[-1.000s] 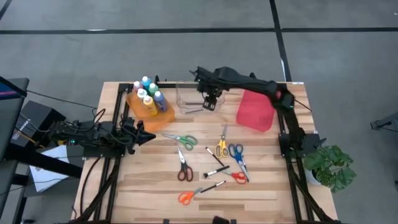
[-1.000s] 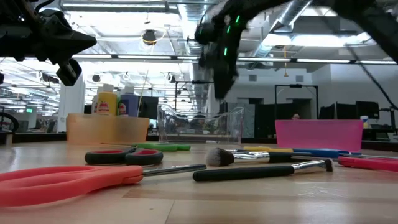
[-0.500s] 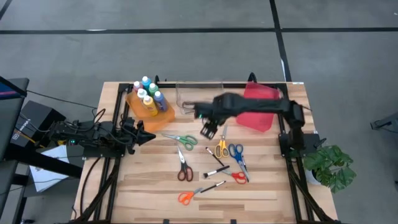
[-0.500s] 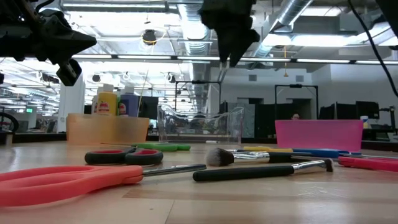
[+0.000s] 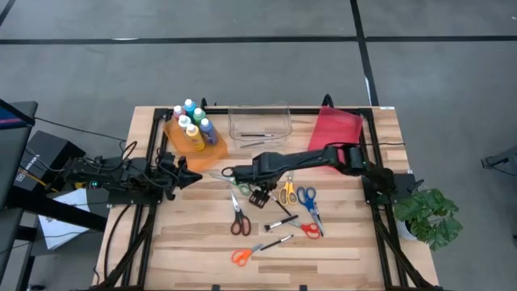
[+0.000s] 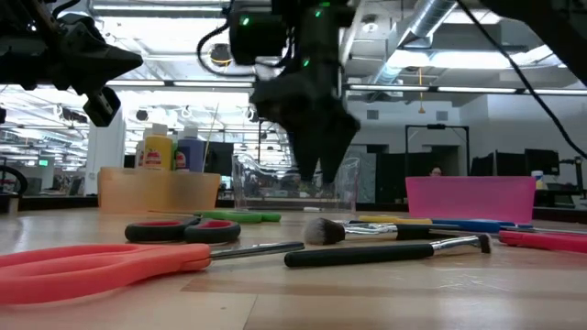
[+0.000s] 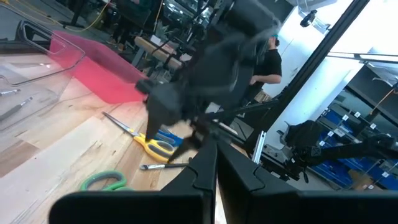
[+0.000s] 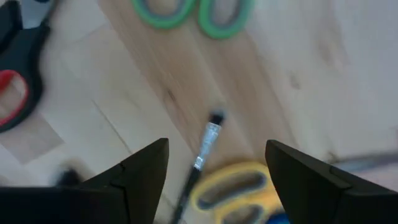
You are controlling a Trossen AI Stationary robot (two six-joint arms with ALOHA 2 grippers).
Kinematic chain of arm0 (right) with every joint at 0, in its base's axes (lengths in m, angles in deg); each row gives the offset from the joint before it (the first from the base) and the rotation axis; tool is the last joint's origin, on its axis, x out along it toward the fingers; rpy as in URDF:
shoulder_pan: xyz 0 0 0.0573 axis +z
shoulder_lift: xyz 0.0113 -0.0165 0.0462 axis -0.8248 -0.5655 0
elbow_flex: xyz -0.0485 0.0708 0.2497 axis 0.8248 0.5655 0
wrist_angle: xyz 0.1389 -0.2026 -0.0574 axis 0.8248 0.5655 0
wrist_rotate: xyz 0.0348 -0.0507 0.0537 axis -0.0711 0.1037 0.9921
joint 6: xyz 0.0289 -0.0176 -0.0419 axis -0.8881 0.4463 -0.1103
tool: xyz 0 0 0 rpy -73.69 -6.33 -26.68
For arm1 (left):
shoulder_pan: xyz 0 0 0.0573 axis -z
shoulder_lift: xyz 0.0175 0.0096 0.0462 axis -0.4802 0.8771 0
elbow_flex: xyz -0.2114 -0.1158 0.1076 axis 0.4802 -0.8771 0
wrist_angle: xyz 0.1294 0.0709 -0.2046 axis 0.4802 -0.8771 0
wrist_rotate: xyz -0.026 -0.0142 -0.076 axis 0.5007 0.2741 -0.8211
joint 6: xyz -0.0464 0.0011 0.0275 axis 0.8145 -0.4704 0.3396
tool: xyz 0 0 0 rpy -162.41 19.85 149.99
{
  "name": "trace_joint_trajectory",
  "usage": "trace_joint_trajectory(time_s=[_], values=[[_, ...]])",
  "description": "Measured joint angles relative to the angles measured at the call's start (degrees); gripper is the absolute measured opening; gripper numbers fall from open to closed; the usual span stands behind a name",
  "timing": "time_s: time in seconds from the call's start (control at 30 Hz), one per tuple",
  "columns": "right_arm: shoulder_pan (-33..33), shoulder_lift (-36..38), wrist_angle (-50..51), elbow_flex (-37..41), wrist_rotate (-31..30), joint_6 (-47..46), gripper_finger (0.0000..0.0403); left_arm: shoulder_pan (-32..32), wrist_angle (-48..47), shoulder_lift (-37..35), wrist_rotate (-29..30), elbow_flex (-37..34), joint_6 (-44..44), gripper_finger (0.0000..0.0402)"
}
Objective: Pick & Place Paint Supplies
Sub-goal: Put the black paint brush into the transparent bin
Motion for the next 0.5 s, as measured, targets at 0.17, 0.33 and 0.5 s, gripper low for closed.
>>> trace_joint_trajectory(time_s=[0.17, 0.33, 0.5], values=[[0.18, -3.1, -0.29, 0.06, 0.42, 0.51, 0.0266, -0.01, 0.18, 0.0, -0.01, 0.0, 0.0, 0.0006], [-0.52, -5.15, -0.49, 0.1, 2.58, 3.27, 0.0265, -0.01, 0.31, 0.0, 0.0, -0.02, -0.01, 0.0006], [-0.71, -5.43, -3.0, 2.69, 5.64, 4.81, 0.0233, -0.01, 0.37, 0.0, -0.01, -0.02, -0.02, 0.0006]])
